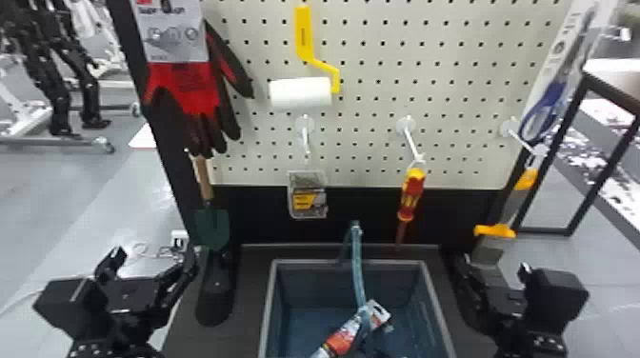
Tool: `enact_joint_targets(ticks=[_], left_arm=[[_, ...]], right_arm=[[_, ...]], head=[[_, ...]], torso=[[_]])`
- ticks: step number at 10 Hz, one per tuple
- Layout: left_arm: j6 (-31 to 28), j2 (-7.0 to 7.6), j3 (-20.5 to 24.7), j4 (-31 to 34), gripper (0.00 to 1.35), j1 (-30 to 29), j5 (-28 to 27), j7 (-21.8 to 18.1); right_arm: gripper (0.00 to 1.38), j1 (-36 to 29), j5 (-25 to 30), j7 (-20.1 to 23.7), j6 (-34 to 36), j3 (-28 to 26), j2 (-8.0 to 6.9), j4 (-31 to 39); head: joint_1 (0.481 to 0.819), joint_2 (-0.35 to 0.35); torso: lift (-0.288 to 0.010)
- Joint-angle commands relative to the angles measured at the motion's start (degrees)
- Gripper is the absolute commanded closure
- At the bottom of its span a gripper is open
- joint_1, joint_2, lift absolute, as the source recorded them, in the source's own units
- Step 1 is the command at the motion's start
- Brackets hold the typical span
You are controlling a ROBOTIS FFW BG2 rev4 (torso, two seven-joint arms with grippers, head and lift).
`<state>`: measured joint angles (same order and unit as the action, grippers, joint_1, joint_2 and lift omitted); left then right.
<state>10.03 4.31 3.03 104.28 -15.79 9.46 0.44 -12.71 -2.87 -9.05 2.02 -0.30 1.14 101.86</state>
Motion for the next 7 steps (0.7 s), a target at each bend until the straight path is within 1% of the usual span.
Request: enact_joint_targets(ticks=[1,2,3,5,6,7], left_arm=[[-1.60,0.17,0.66,1.63,0.15,-0.21,1.61,-0.26],[-3.97,0.17,1.72,3.83,0.15,-0.56,1.70,-0.35],[-6.43,0.17,3.56,6.20,0.15,-0.47,2.58,-1.67],[-15.04,0.17,7.87,13.05,0.15,0.76,6.27,-4.13],[-19.88,0.17,9.72,16.22,0.15,2.25,6.44,-5.80],[-24.71,0.17,11.91,18.15,0.15,4.62,6.97,-9.23]], right_arm=[[0.32,-0.04,-0.03,0.00,0.00,-0.05,0.00,0.00],[0.32,-0.13,-0.03,0.00,0.00,-0.05,0.00,0.00],[0.32,-0.13,-0.03,0.00,0.00,-0.14,0.00,0.09],[0.32,-0.21,-0.03,0.00,0.00,-0.23,0.00,0.09],[0.32,-0.21,-0.12,0.00,0.00,-0.23,0.09,0.09],[0.32,-0.21,-0.12,0.00,0.09,-0.23,0.00,0.09]], head=[[0.549,0.000],[0.549,0.000],[0.549,0.000],[0.549,0.000],[0.549,0.000],[0.549,0.000]], torso=[[-0.100],[-0.100],[-0.100],[-0.100],[-0.100],[-0.100]])
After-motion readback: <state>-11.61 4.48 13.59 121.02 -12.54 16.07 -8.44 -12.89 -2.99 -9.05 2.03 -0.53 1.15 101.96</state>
